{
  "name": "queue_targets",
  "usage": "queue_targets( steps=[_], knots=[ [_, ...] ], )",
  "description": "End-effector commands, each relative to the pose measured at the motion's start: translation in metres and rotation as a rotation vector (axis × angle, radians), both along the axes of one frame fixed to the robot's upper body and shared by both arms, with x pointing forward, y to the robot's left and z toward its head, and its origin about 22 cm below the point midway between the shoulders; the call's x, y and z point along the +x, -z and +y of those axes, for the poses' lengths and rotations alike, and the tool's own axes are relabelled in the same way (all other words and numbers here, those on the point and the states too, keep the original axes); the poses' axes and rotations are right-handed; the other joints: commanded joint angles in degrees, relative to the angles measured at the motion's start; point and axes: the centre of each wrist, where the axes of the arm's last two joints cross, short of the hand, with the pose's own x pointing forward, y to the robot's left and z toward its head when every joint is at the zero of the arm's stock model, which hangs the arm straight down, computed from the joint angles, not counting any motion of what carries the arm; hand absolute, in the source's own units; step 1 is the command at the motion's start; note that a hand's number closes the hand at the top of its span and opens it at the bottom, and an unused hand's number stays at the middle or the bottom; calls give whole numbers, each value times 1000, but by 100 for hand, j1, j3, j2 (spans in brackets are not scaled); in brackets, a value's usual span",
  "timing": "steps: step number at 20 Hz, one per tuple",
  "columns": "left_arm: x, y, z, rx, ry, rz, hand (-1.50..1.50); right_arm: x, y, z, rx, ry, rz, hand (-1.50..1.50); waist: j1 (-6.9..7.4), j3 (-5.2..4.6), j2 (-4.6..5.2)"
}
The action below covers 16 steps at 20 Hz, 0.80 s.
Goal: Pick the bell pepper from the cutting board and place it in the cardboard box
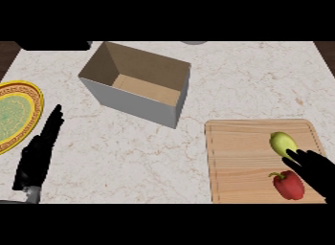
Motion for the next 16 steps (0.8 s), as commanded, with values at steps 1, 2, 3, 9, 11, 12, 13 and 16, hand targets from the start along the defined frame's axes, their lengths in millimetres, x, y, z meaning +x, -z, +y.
queue_targets(
  steps=[1, 2, 3, 9, 11, 12, 13, 16],
  knots=[
    [2, -14, 0, 6, 13, 24, 0, 3, 16, 10, -54, 41, 1, -150, 31, 4, 3],
    [8, 10, -7, -22, -3, 23, 0, 4, 33, -6, -56, 38, 4, -150, 10, 3, 10],
    [0, -12, -8, 11, 11, -1, 0, -3, 25, 9, -68, 33, 21, -150, 23, 3, 1],
    [2, -17, 2, -6, -6, 0, 0, -1, 23, -3, -78, 62, 14, -150, 17, 3, 0],
    [-11, 2, 11, -2, -4, -7, 0, 3, 41, -8, -59, 61, -2, -150, 29, 3, 1],
    [6, -1, -6, 7, 6, 5, 0, 11, 52, 2, -70, 53, 8, -150, 25, 3, 6],
    [2, -17, -1, -5, 3, -4, 0, -3, 49, 0, -58, 57, 11, -150, 16, 3, 1],
    [-6, -9, -7, -9, 11, 10, 0, 13, 28, -10, -62, 45, 15, -150, 27, 2, 3]
  ],
)
